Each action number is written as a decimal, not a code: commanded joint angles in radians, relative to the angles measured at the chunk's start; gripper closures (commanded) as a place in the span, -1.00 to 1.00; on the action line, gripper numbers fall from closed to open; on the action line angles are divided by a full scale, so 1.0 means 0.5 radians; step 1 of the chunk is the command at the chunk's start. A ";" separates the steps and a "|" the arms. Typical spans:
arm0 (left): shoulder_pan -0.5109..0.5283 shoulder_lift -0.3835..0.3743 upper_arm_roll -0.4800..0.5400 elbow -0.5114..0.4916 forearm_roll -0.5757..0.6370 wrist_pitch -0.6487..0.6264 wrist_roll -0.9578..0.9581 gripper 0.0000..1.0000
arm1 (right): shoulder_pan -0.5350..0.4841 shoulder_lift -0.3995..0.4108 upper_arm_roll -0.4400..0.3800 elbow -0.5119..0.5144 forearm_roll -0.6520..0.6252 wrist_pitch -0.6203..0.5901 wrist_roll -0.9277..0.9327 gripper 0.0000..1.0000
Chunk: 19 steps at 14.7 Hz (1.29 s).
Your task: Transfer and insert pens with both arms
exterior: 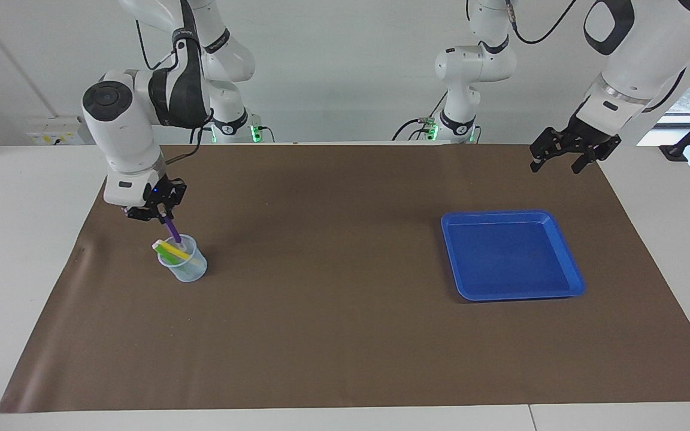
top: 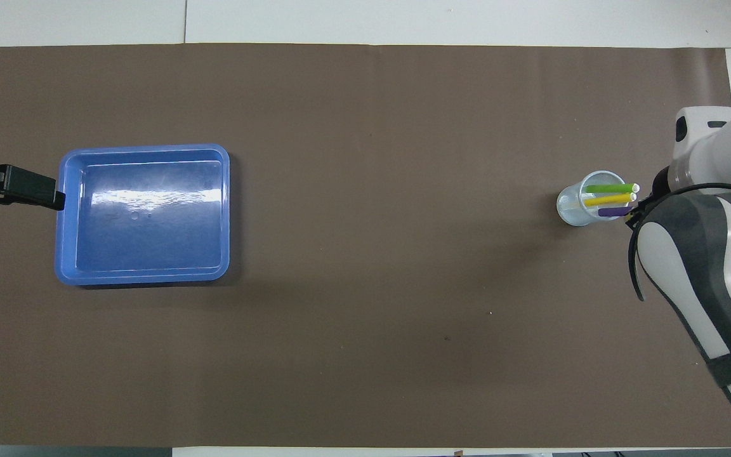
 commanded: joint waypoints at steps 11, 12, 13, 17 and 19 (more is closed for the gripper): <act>0.110 -0.057 -0.016 -0.142 0.083 0.068 0.186 -1.00 | -0.020 -0.052 0.022 0.844 0.202 -0.944 0.719 -1.00; 0.107 -0.051 -0.019 -0.123 0.123 0.061 0.186 -1.00 | -0.020 -0.061 0.019 0.853 0.208 -0.993 0.835 -1.00; 0.095 -0.054 -0.019 -0.126 0.132 0.064 0.186 -1.00 | -0.023 -0.070 0.022 0.853 0.212 -1.018 0.924 -1.00; 0.080 -0.066 -0.022 -0.166 0.126 0.089 0.159 -1.00 | -0.026 -0.116 0.019 0.820 0.202 -1.006 0.953 -1.00; 0.080 -0.070 -0.022 -0.169 0.126 0.086 0.159 -1.00 | -0.029 -0.110 0.019 0.813 0.208 -0.975 0.931 -1.00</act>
